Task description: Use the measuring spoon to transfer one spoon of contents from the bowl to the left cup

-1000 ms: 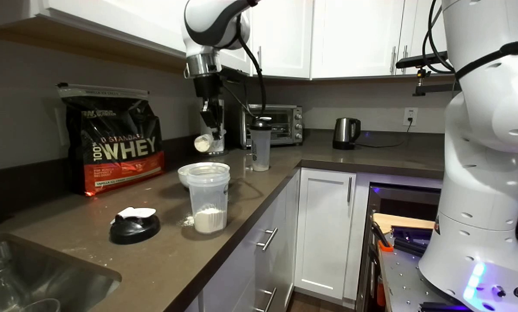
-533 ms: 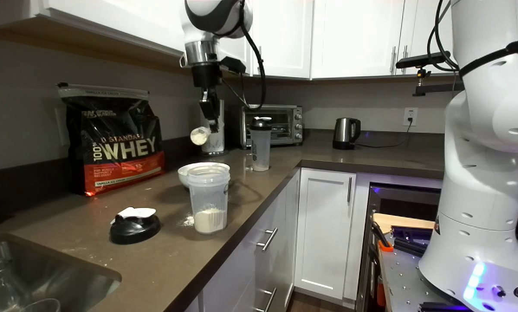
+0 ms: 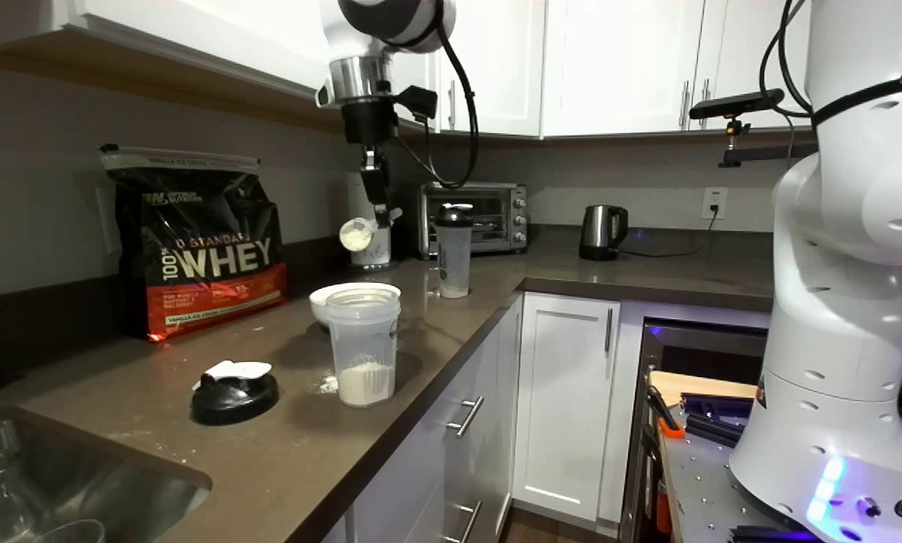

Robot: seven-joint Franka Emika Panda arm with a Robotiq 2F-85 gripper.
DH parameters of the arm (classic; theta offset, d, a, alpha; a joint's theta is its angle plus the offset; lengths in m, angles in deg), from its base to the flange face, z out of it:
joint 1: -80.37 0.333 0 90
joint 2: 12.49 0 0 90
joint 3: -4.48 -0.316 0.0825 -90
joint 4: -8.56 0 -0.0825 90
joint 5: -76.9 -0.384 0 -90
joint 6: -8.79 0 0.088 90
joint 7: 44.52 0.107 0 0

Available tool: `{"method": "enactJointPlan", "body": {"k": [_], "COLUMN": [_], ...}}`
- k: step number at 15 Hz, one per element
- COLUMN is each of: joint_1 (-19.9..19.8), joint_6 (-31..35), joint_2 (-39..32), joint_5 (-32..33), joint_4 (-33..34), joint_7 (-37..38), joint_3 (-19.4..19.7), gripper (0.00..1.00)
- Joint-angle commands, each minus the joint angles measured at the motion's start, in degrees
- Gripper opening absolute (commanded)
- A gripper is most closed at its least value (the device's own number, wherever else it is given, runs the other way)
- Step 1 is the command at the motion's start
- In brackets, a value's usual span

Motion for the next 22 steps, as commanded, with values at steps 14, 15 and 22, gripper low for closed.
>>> {"method": "enactJointPlan", "body": {"k": [14, 15, 22], "joint_1": [4.6, 4.7, 5.9], "joint_6": [2.5, 2.8, 7.2], "joint_2": [8.9, 9.1, 8.9], "joint_5": [0.0, 0.1, 1.7], "joint_4": [-11.6, -12.1, -14.1], "joint_7": [0.0, 0.1, 1.3], "joint_3": [-1.8, -2.0, -2.8], "gripper": [0.01, 0.01, 0.01]}}
